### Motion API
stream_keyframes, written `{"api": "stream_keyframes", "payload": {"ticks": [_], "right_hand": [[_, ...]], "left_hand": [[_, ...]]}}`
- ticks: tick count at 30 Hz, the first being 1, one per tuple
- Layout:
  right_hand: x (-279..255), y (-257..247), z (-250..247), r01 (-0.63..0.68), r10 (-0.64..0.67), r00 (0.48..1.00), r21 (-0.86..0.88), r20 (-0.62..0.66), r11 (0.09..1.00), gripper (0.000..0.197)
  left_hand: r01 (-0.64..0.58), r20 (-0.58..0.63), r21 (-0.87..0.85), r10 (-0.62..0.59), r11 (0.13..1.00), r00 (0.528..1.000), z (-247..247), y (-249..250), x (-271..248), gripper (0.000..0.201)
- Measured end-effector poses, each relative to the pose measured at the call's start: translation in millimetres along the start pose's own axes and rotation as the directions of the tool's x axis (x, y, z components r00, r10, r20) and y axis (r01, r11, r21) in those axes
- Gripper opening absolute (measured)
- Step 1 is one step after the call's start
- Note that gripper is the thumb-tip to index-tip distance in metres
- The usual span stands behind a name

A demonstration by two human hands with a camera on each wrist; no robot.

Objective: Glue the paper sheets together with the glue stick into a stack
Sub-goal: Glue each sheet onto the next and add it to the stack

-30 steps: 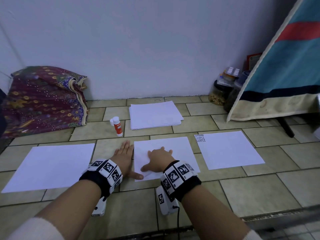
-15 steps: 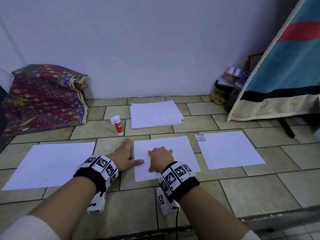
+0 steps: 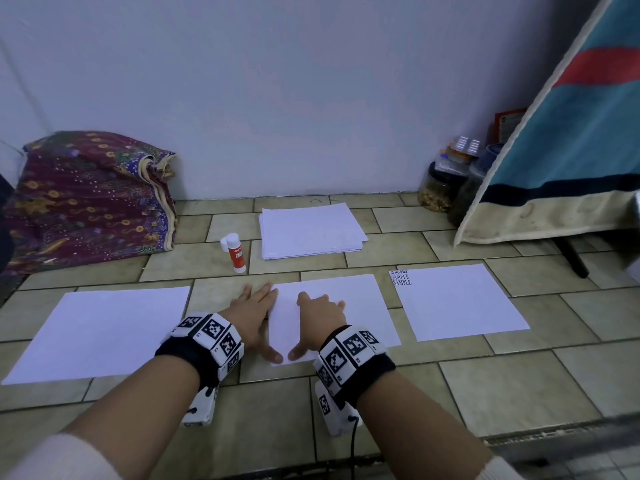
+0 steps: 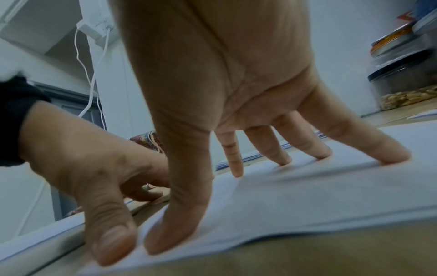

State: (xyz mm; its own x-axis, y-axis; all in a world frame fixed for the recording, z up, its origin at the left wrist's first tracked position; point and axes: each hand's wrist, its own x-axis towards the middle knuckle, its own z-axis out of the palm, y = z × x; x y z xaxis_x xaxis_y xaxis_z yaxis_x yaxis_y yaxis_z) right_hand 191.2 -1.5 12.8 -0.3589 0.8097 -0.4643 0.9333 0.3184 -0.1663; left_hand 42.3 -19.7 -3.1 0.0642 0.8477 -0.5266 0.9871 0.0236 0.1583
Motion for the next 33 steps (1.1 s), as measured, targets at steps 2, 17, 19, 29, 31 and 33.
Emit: {"api": "stream_keyframes", "payload": {"ticks": [2,17,19,29,31,33], "right_hand": [[-1,-2,-1,-0.016,0.016,1.0,0.015,0.013,1.0,0.099],[12,17,-18,0.108,-0.103,0.992,-0.068,0.069,0.992,0.111],[15,37,-25,0.04,-0.041,0.998,0.014,0.044,0.999,0.102],[24,88,-31,-0.15,0.148,0.985,-0.018,-0.084,0.989,0.082],[24,81,-29,-0.156,0.139,0.982,-0.138,-0.124,0.978,0.076],[22,75,-25,-0.151,0.125,0.984,-0.214,-0.13,0.965,0.064]], "left_hand": [[0.003,-0.003,0.01,-0.003,1.0,1.0,0,1,-1,0.134],[0.032,-0.061,0.255,-0.017,0.967,0.998,5,4,0,0.13],[0.017,-0.041,0.247,-0.007,0.969,0.999,5,1,1,0.131],[-0.005,-0.041,0.279,0.018,0.96,0.999,-1,-1,-2,0.123],[-0.014,-0.055,0.261,0.03,0.965,0.998,-13,-1,-10,0.105],[-0.005,-0.112,0.257,0.035,0.966,0.993,-25,0,-13,0.082]]}}
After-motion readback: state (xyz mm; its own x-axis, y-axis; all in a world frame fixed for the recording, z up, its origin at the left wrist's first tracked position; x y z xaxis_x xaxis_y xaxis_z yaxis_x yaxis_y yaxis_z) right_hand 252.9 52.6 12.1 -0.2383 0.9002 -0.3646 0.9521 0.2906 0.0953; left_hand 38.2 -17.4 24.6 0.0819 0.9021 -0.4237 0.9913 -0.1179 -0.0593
